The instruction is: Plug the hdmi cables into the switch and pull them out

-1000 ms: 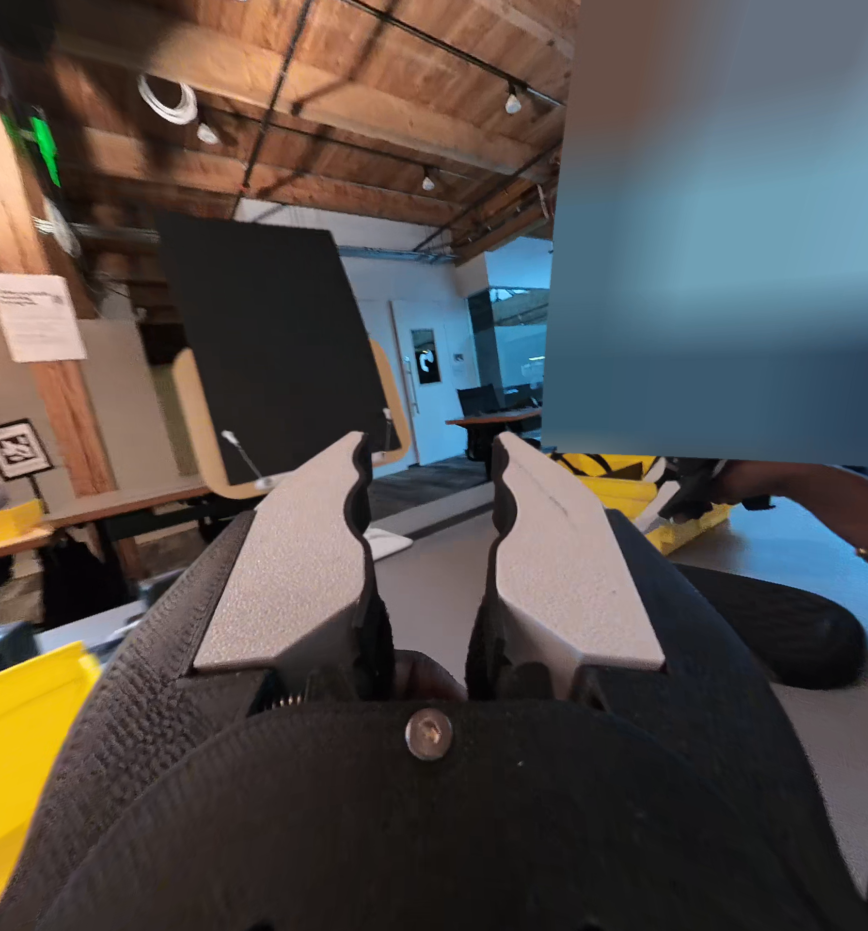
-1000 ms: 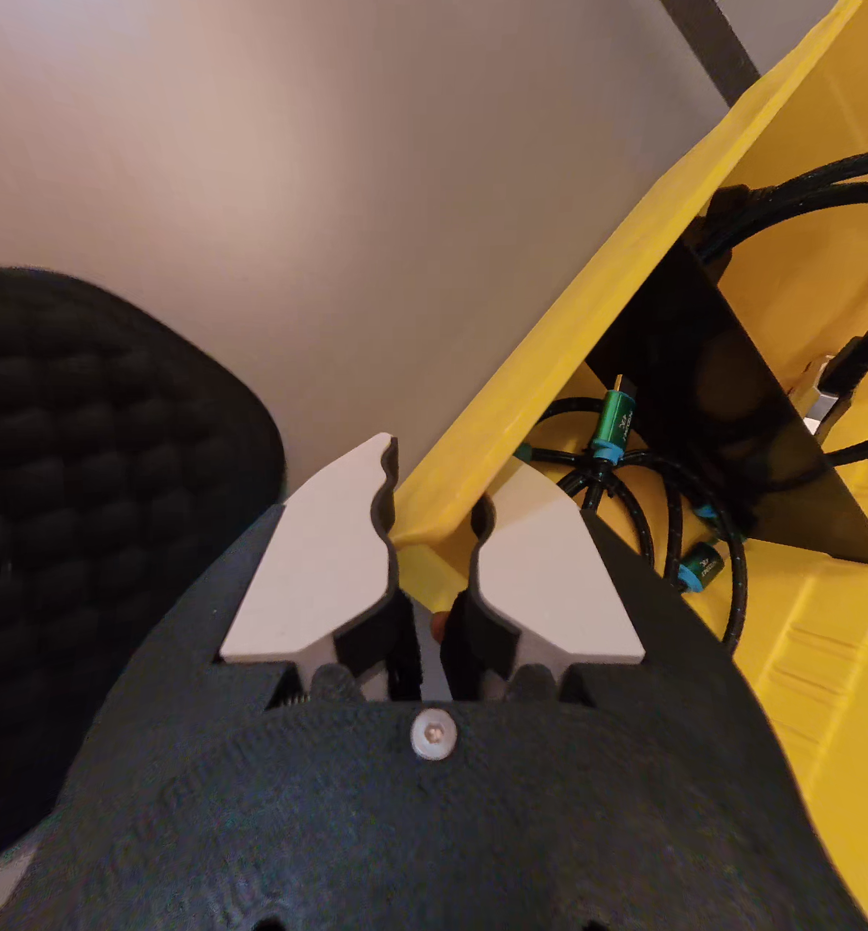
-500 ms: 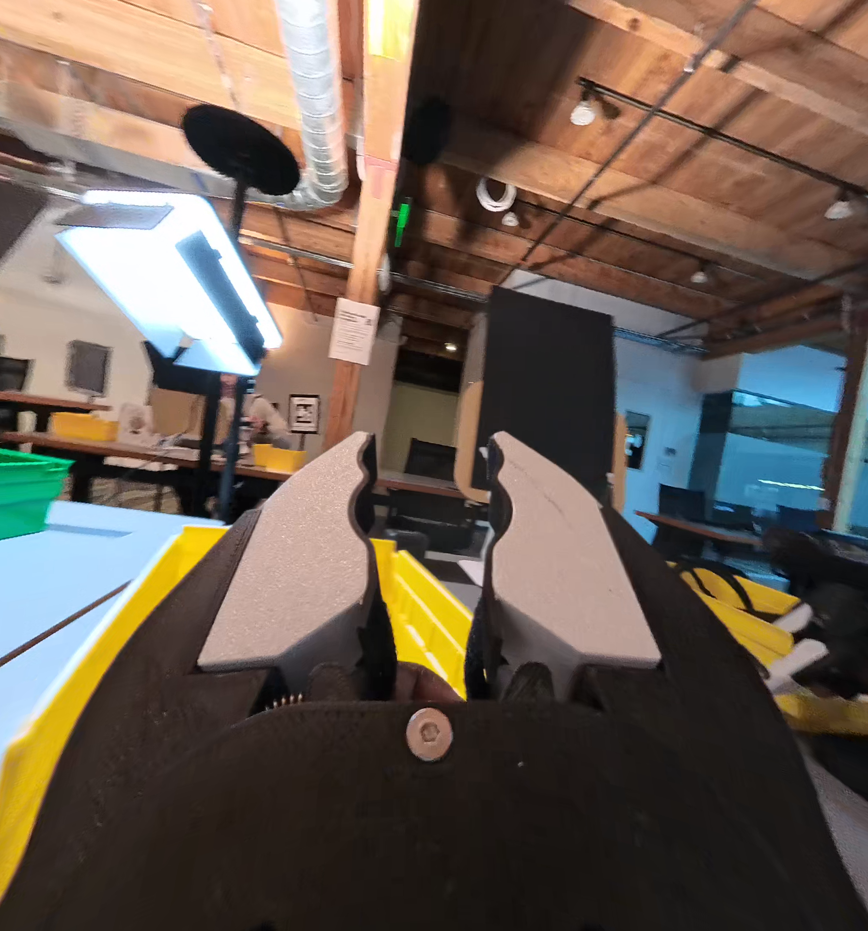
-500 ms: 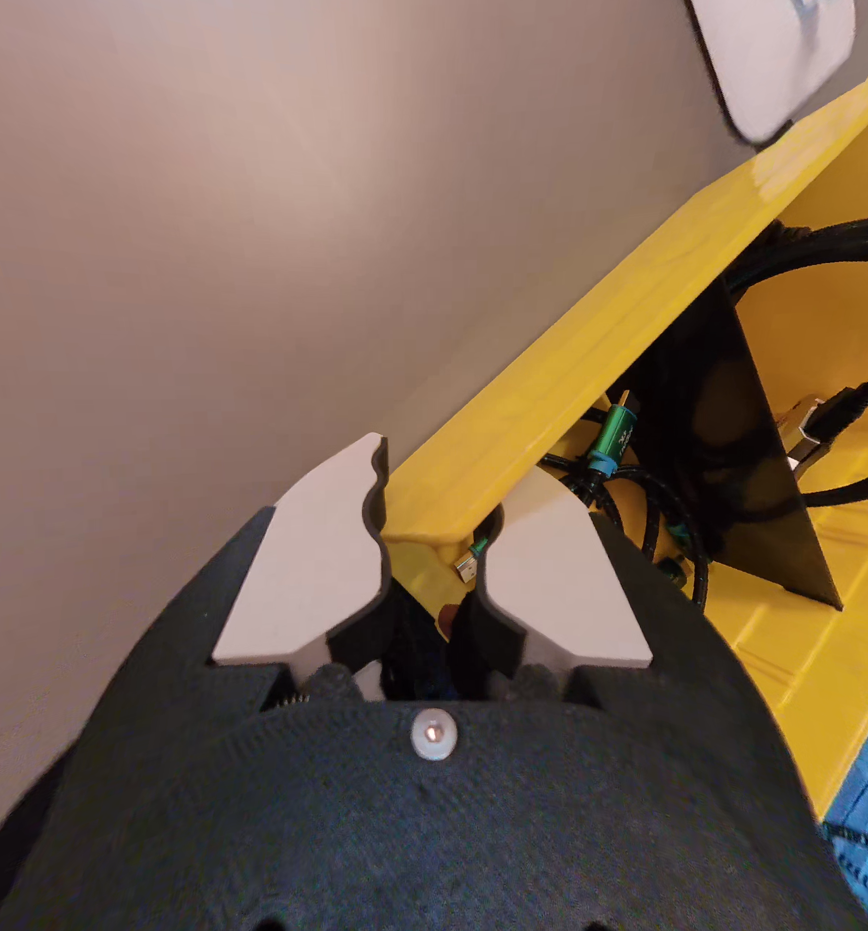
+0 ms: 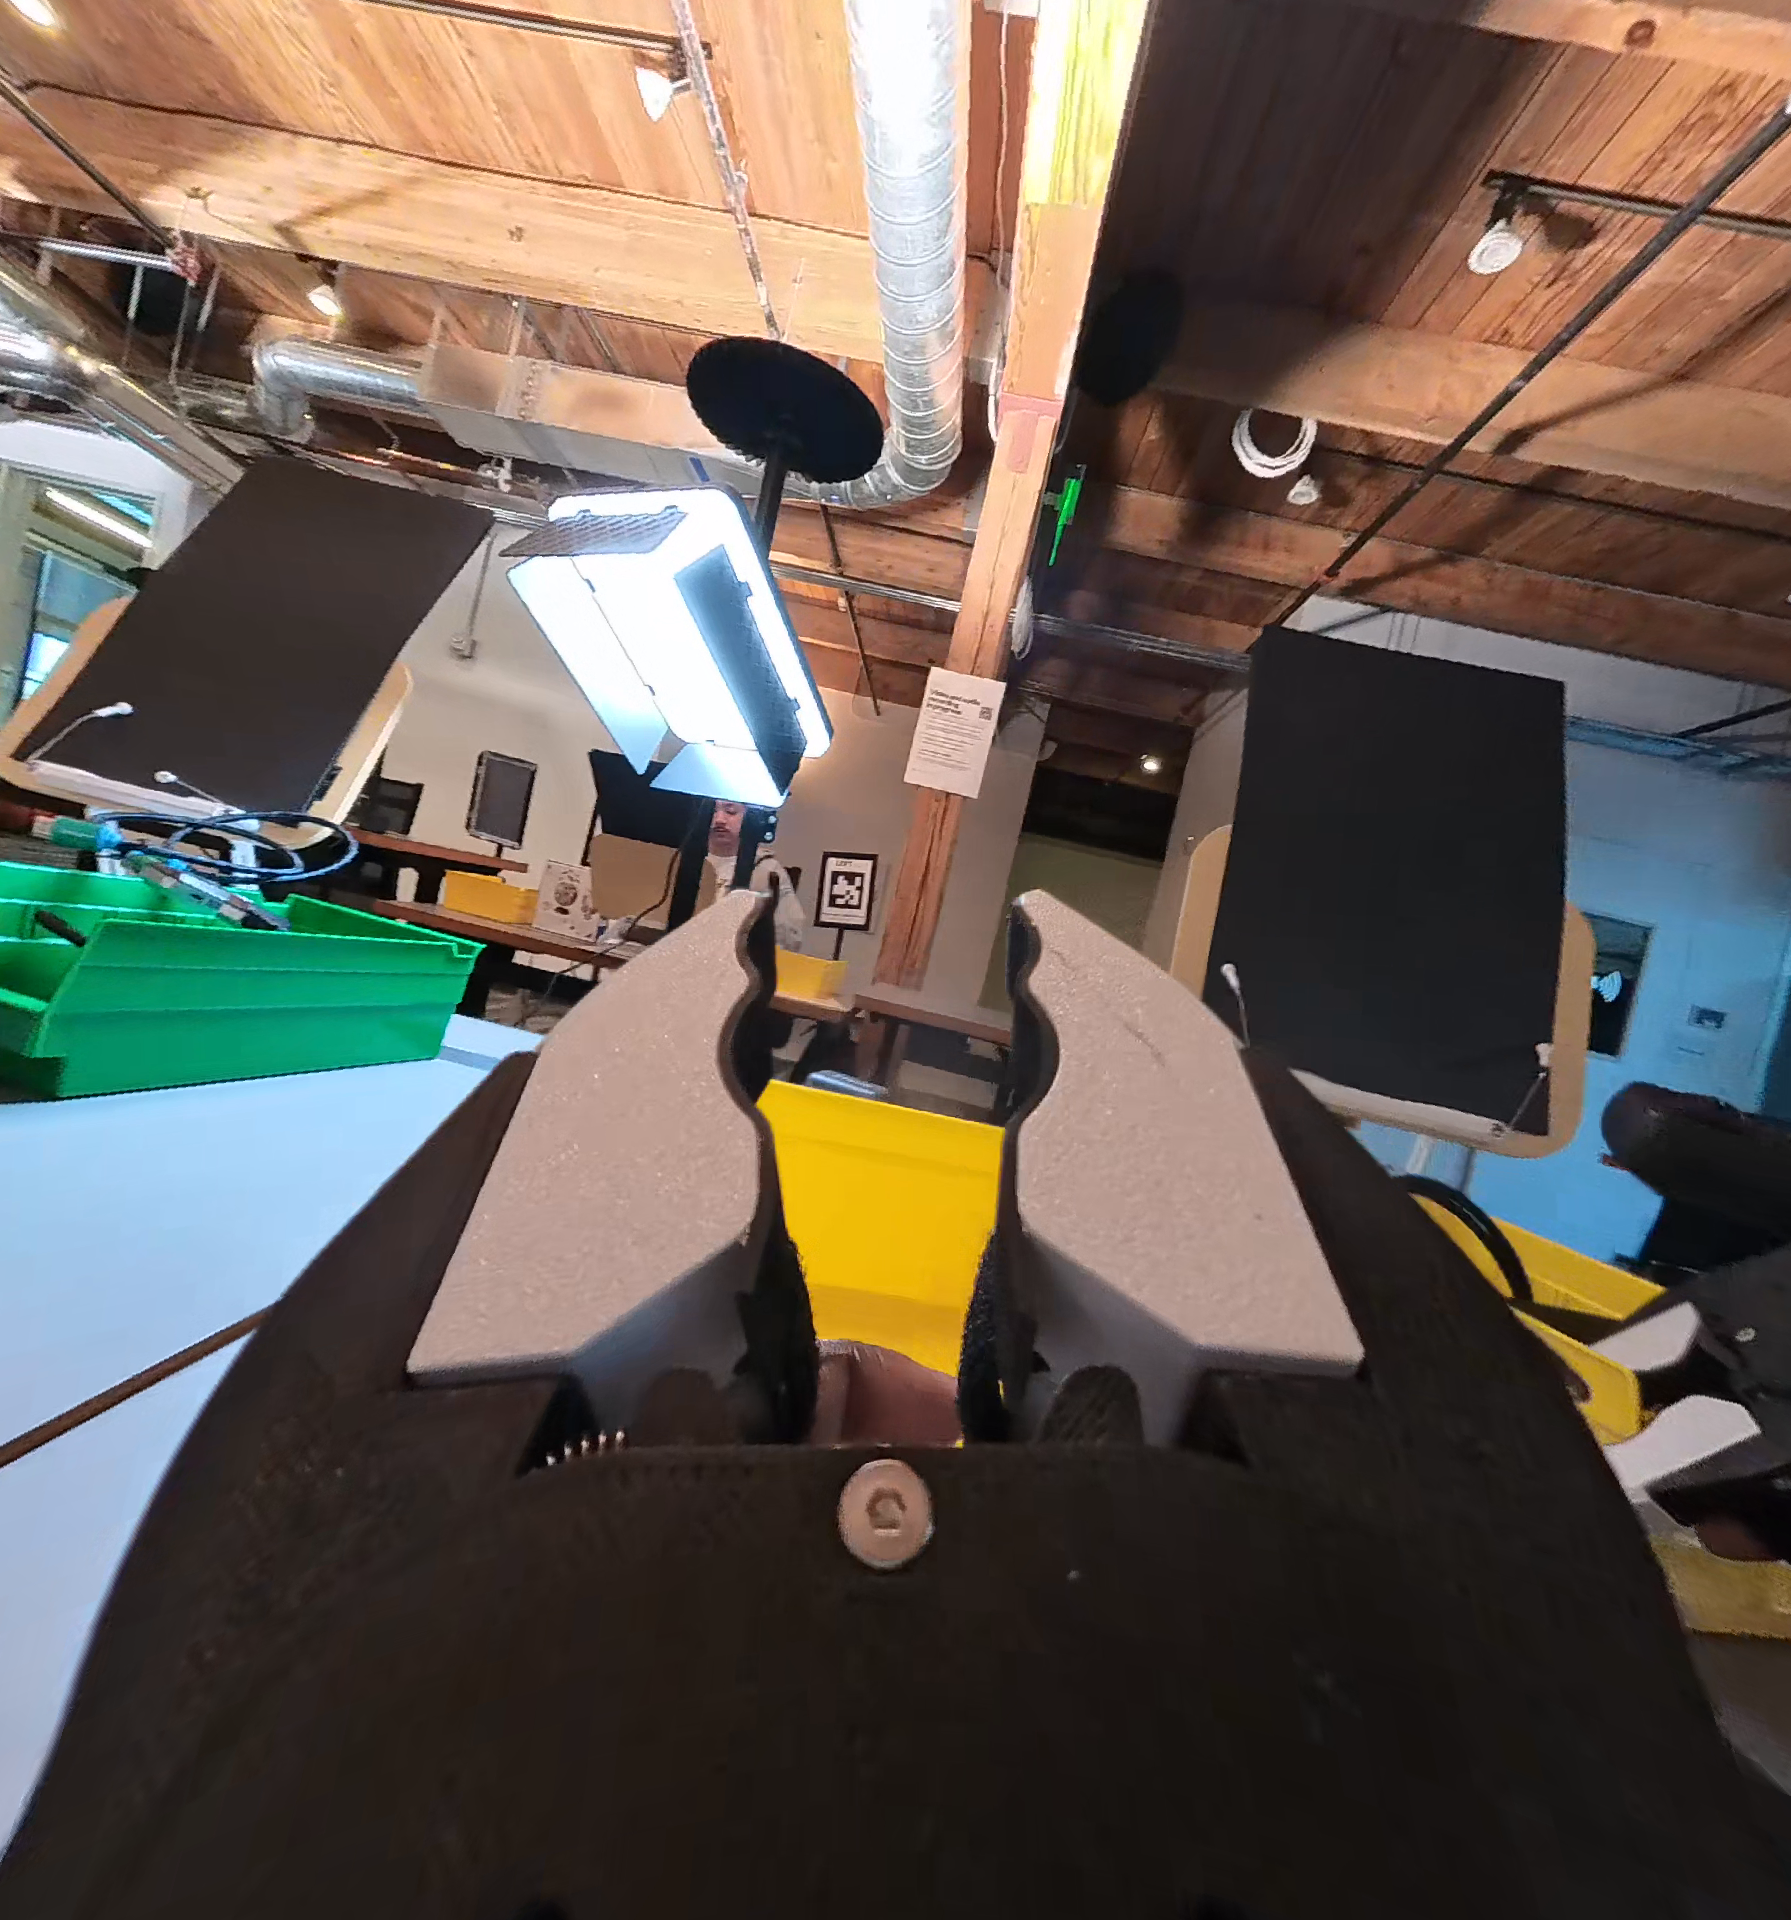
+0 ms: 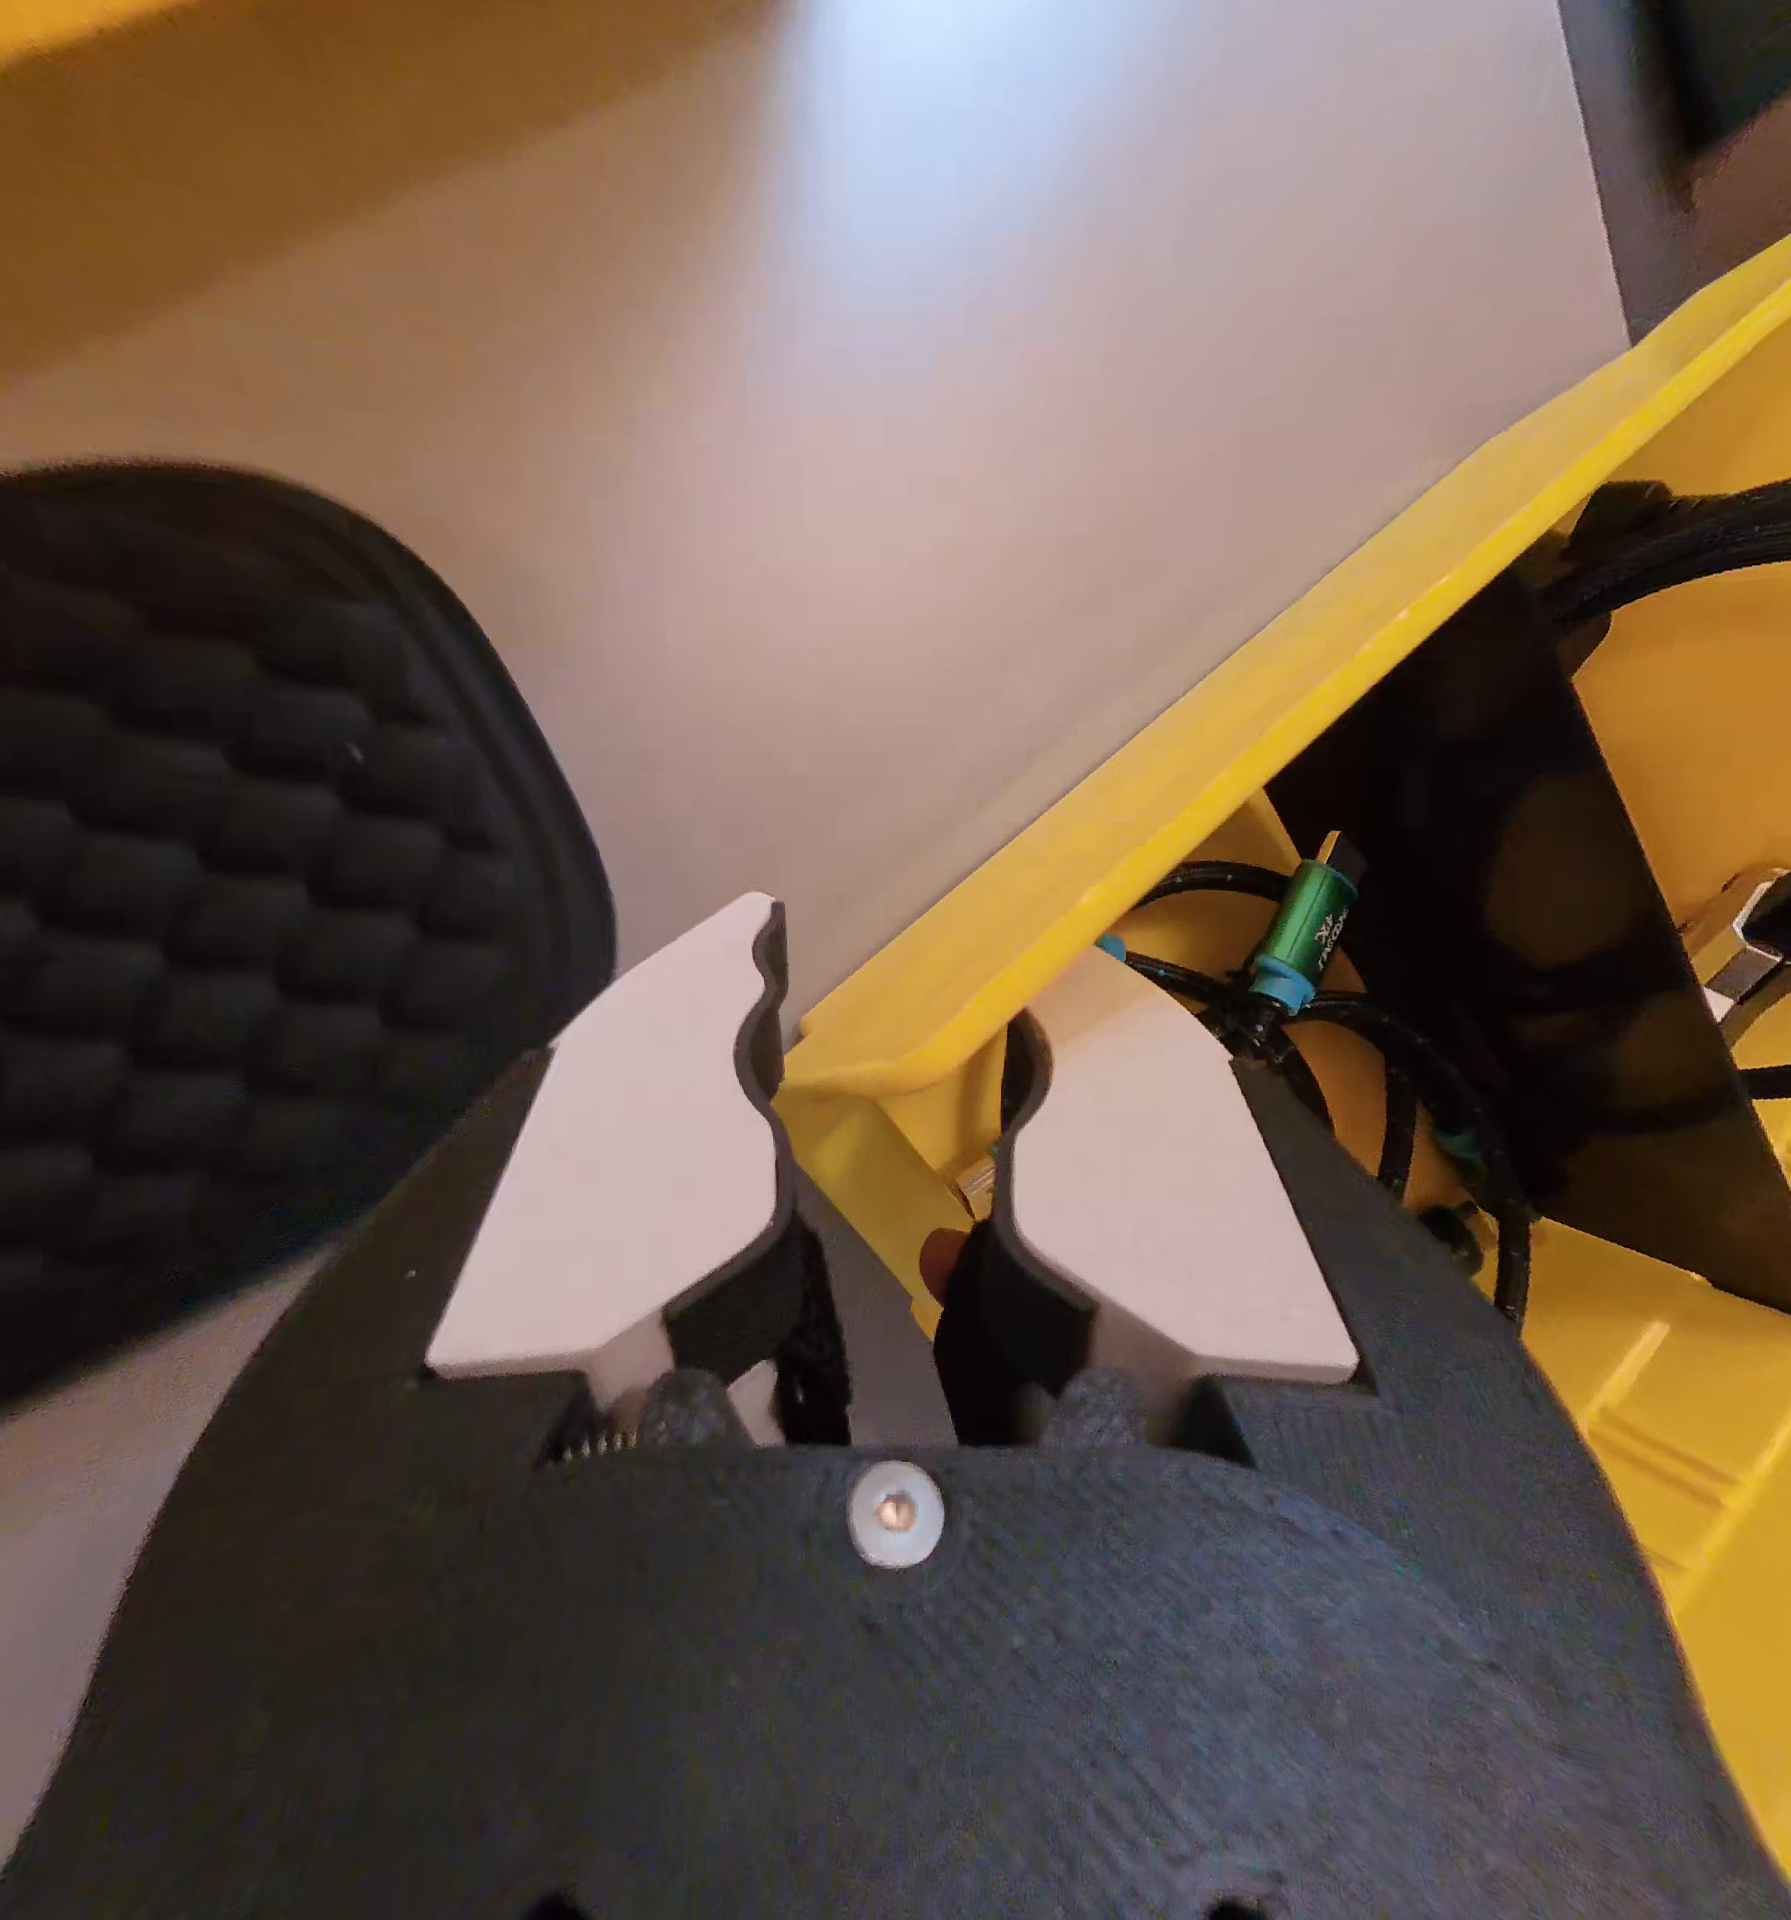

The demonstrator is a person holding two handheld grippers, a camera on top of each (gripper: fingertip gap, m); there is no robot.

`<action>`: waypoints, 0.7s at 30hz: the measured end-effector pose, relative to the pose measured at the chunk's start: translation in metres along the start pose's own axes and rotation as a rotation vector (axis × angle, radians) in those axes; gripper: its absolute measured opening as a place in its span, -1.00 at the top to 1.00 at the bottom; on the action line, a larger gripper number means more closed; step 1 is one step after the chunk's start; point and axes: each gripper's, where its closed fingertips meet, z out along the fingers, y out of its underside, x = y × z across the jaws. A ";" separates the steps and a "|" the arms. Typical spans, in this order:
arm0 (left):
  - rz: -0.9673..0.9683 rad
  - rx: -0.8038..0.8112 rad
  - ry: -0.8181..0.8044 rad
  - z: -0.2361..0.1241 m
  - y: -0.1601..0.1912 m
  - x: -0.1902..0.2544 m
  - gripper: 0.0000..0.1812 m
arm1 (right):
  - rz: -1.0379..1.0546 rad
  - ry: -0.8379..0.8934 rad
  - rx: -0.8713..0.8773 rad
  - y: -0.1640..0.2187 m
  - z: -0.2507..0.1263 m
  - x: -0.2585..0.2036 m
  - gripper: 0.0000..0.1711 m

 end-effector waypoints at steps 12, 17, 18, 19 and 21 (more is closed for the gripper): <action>0.201 -0.432 -0.238 -0.032 0.050 -0.074 0.42 | -0.139 -0.191 0.274 -0.090 0.032 -0.066 0.00; 0.170 -0.484 -0.186 -0.030 0.077 -0.076 0.37 | -0.037 -0.170 0.545 -0.112 -0.007 -0.079 0.02; 0.172 -0.501 -0.188 -0.029 0.083 -0.077 0.37 | -0.012 -0.164 0.610 -0.115 -0.018 -0.084 -0.03; 0.186 -0.523 -0.195 -0.030 0.090 -0.079 0.37 | 0.010 -0.173 0.682 -0.118 -0.030 -0.092 -0.14; 0.233 -0.594 -0.205 -0.032 0.105 -0.083 0.37 | 0.047 -0.268 0.880 -0.128 -0.058 -0.123 -0.28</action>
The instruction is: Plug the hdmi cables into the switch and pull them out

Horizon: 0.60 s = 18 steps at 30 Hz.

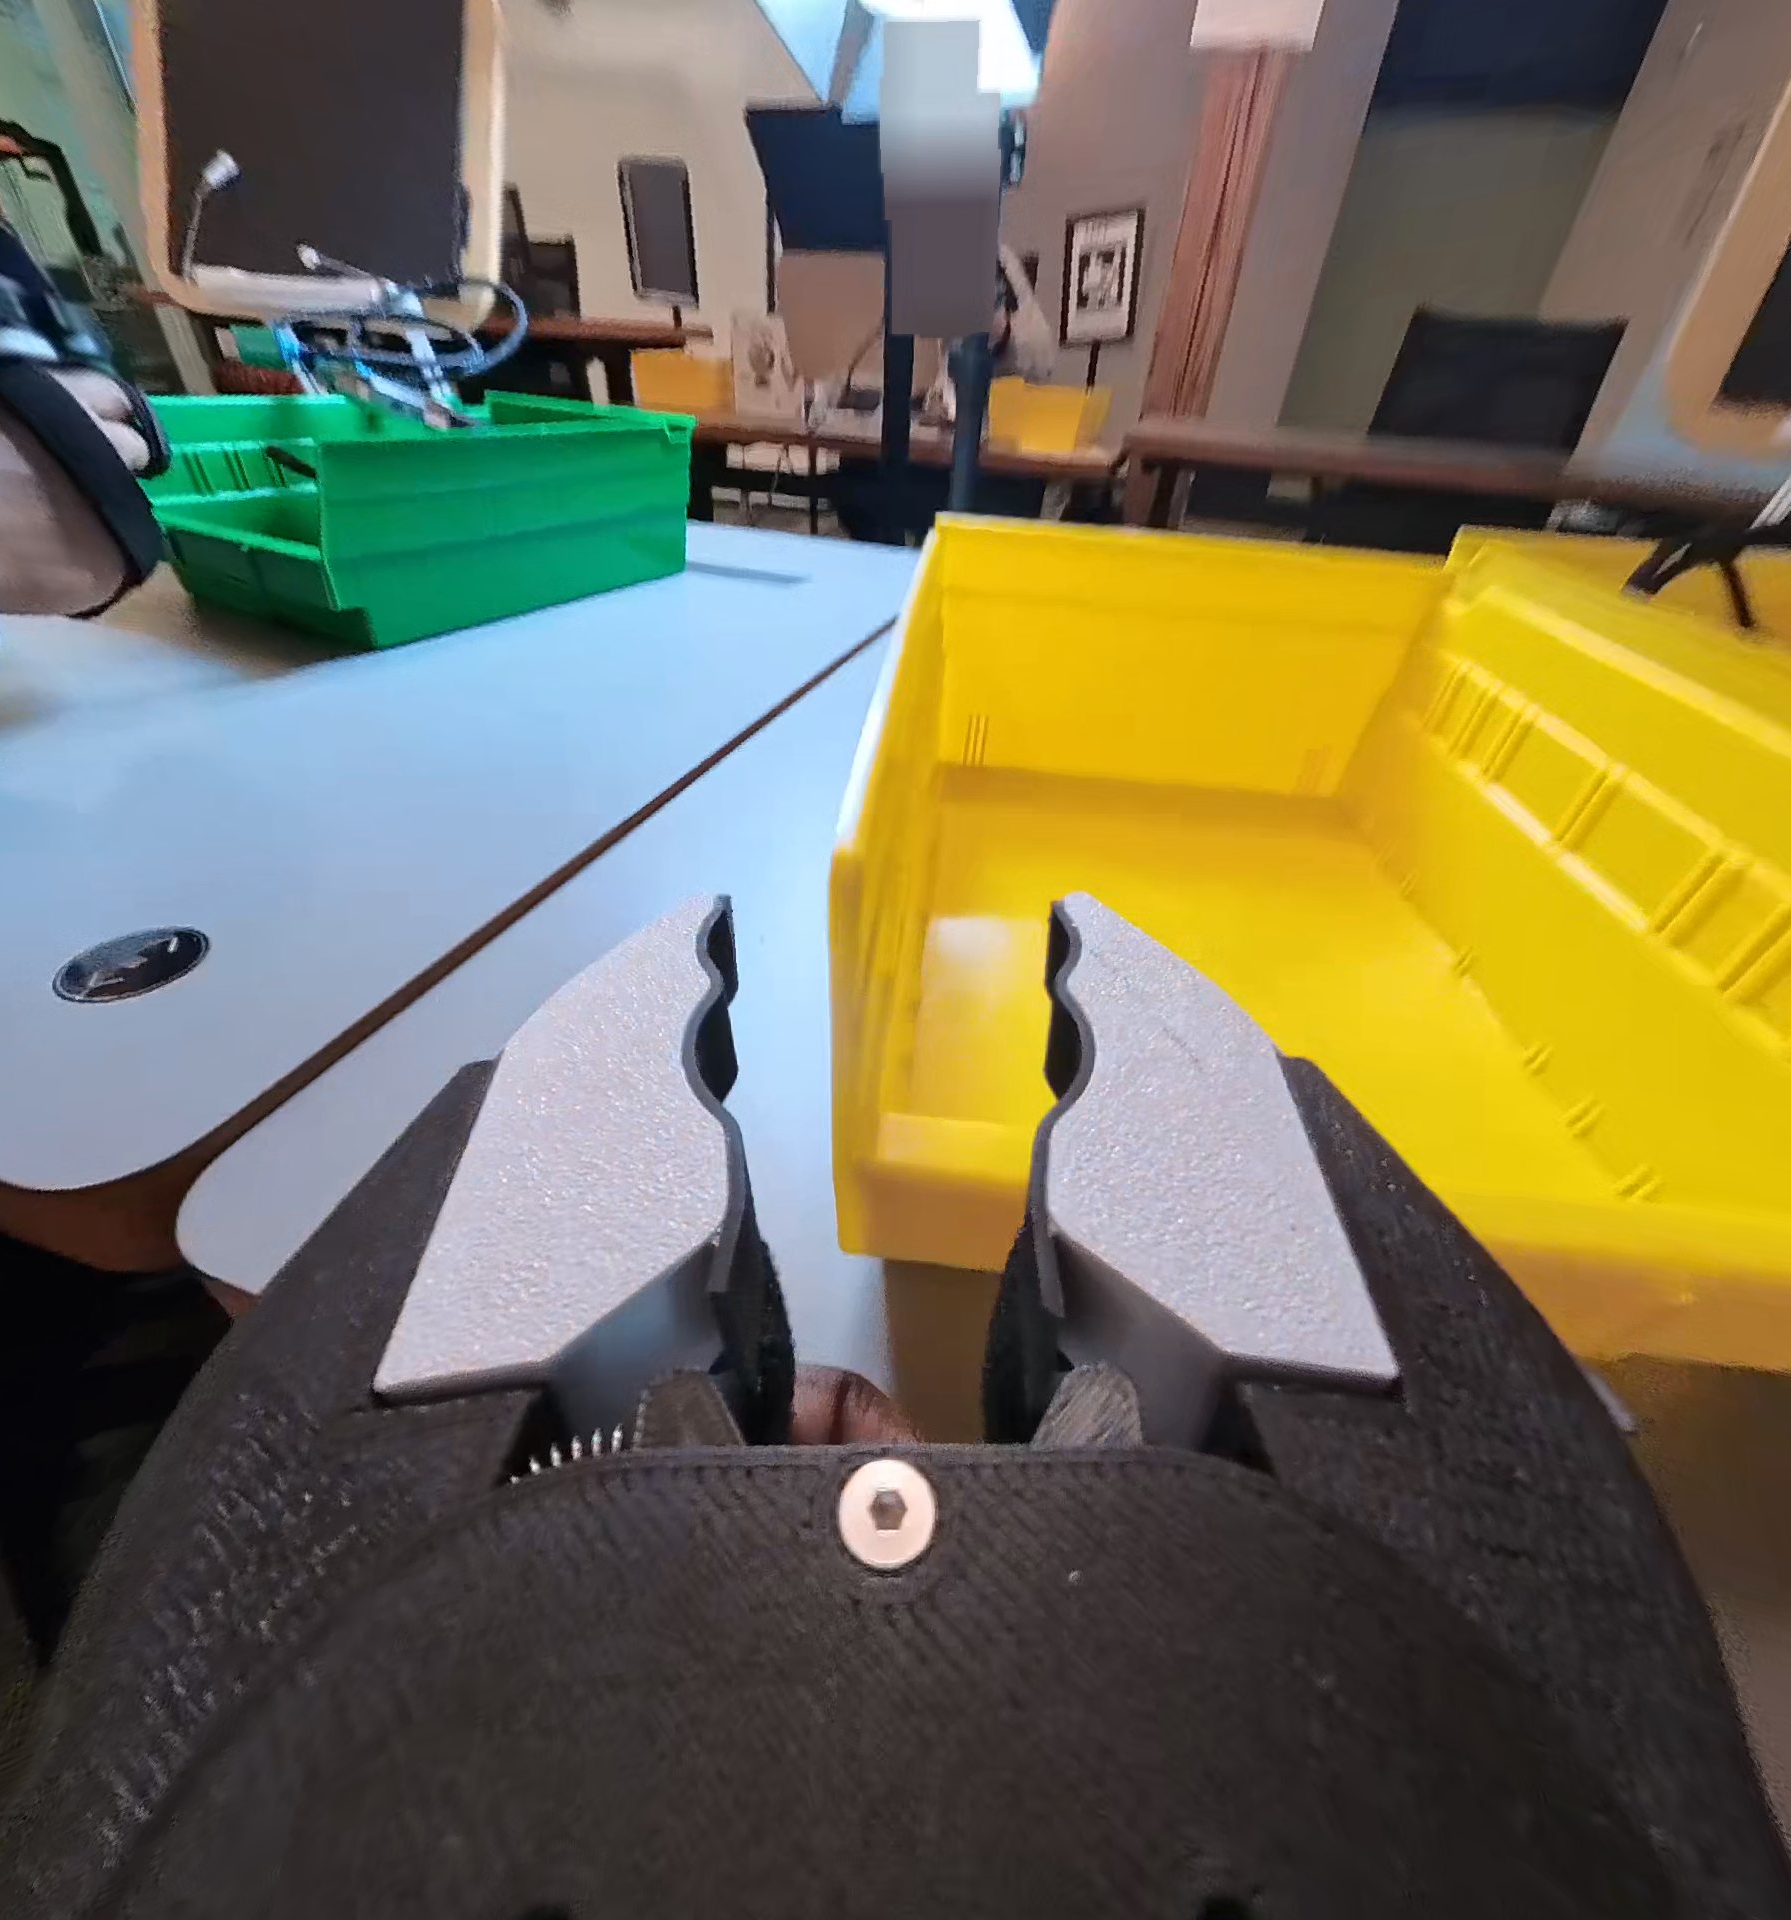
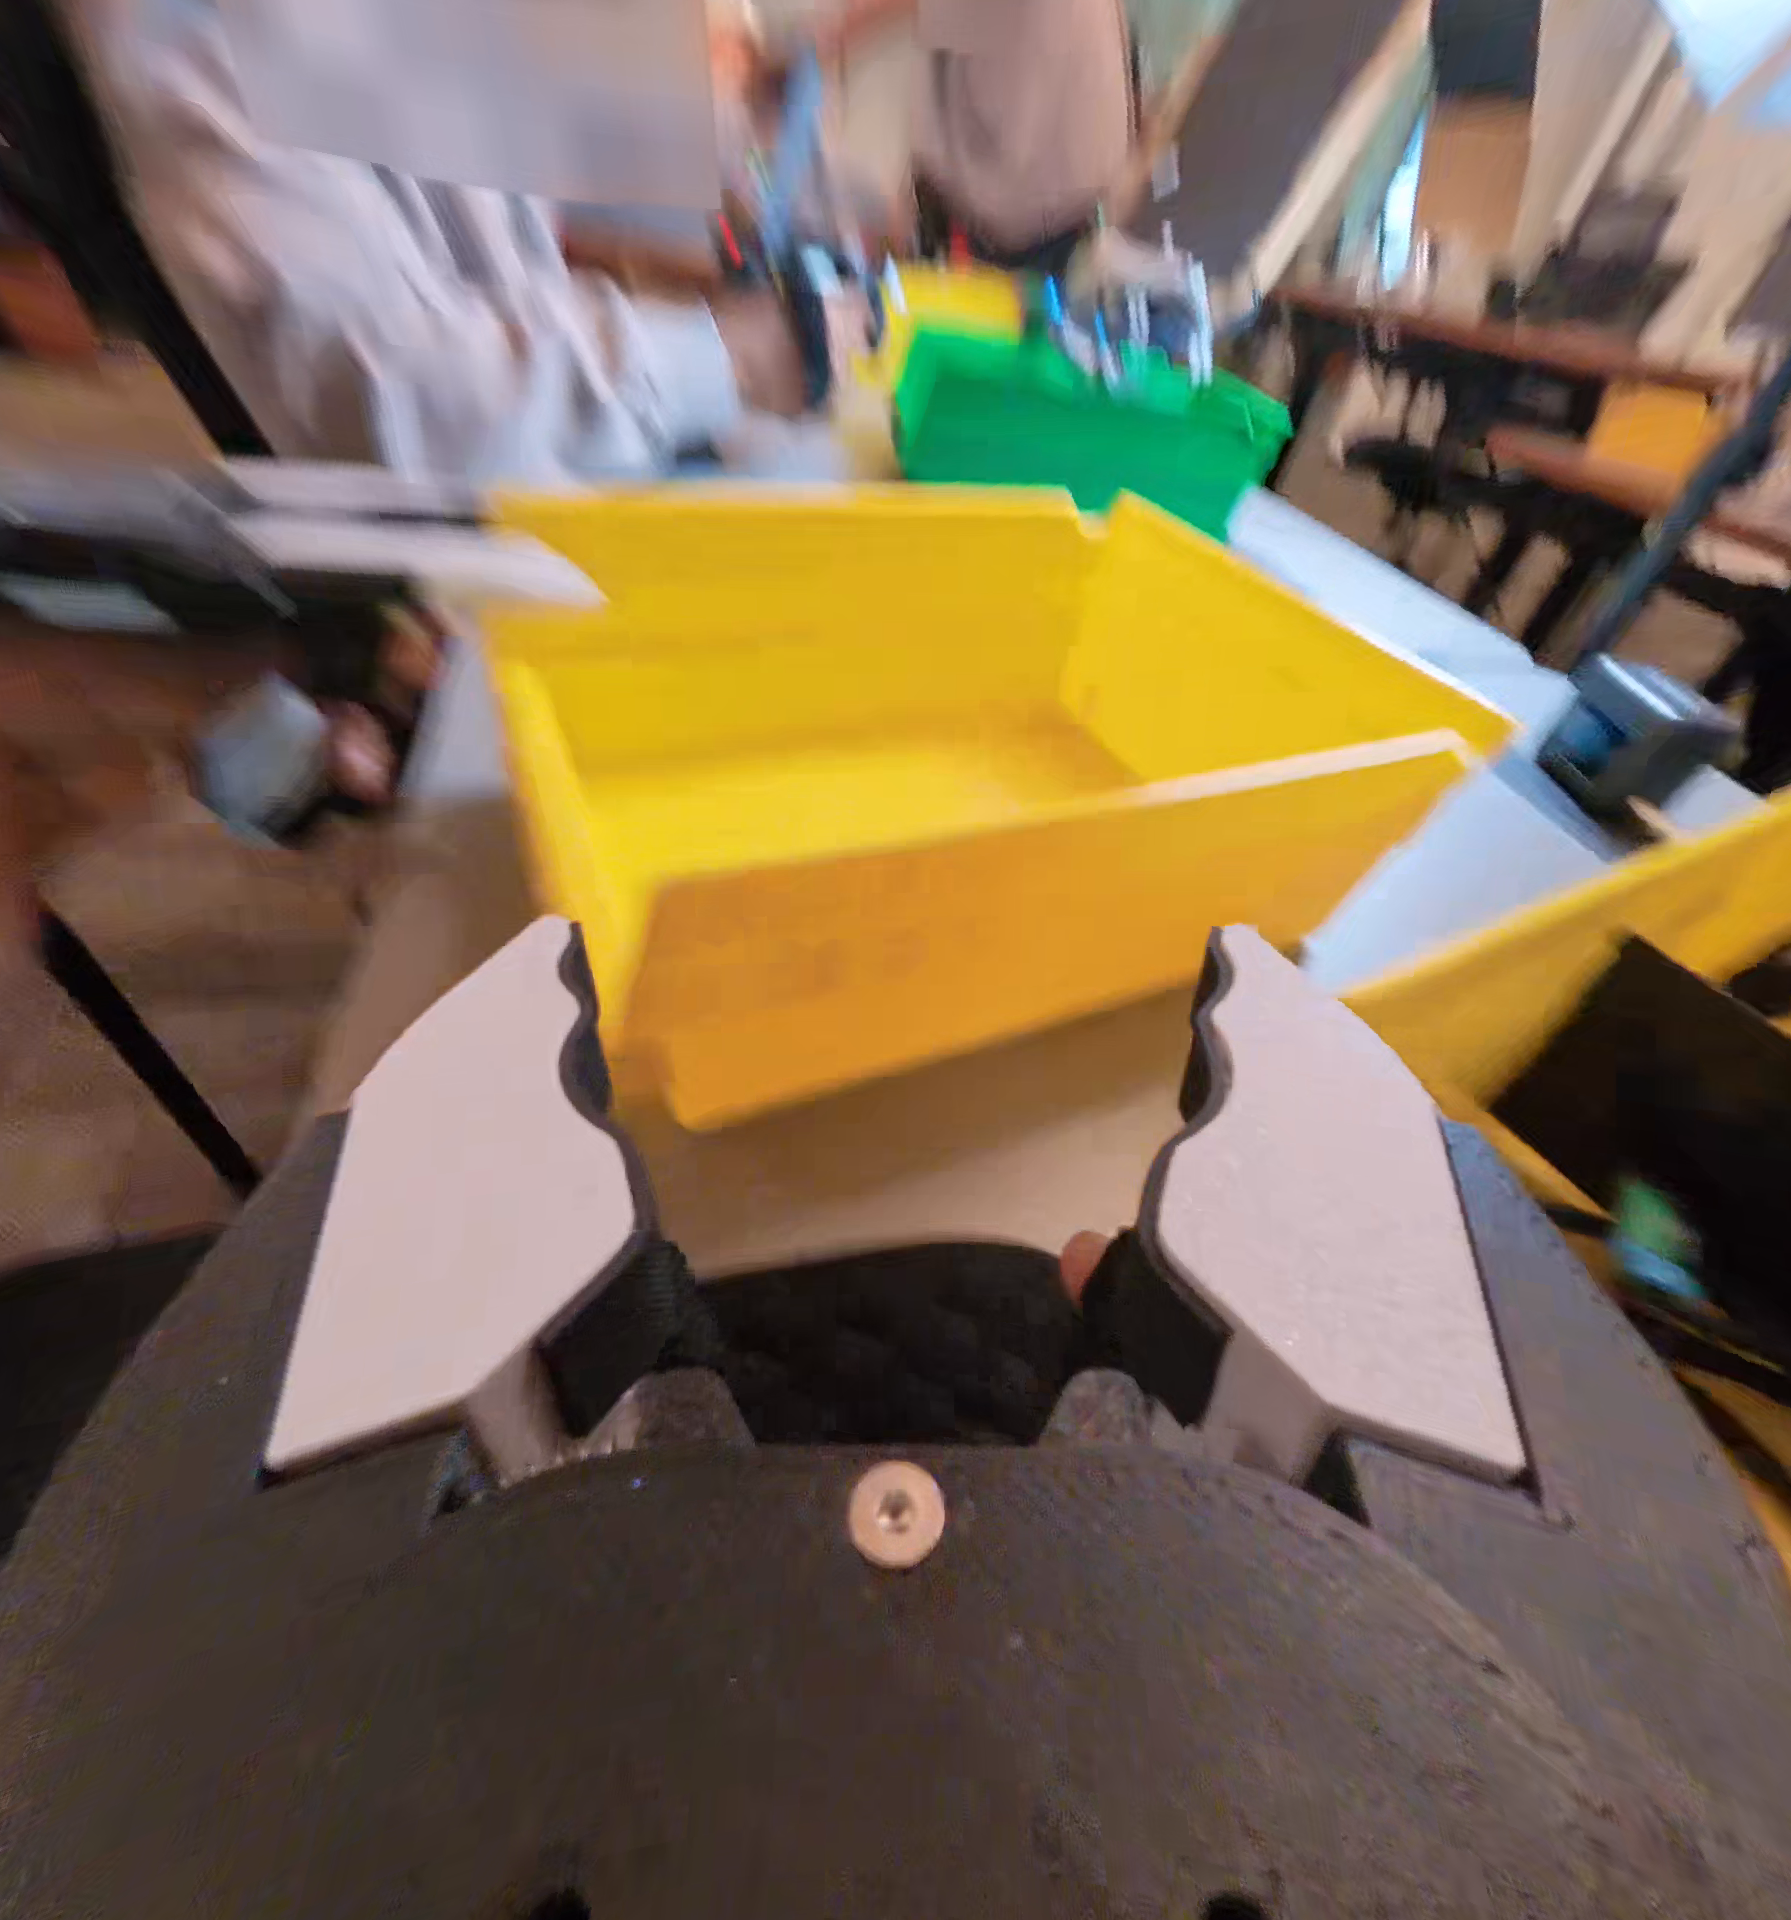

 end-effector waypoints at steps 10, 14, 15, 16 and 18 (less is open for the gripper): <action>0.102 -0.163 0.166 -0.012 0.007 0.037 0.62 | 0.037 0.050 0.085 0.001 0.004 -0.025 -0.21; 0.130 -0.066 0.155 0.002 0.001 0.044 0.54 | 0.123 0.068 0.026 0.011 0.010 -0.015 0.01; 0.125 -0.074 0.135 0.006 0.004 0.042 0.55 | 0.135 0.071 0.001 0.015 0.012 -0.014 0.02; 0.135 -0.094 0.098 0.009 0.008 0.038 0.59 | 0.144 0.072 -0.023 0.018 0.014 -0.013 0.02; 0.191 -0.111 0.071 0.012 0.012 0.034 0.55 | 0.154 0.068 -0.057 0.023 0.017 -0.013 0.09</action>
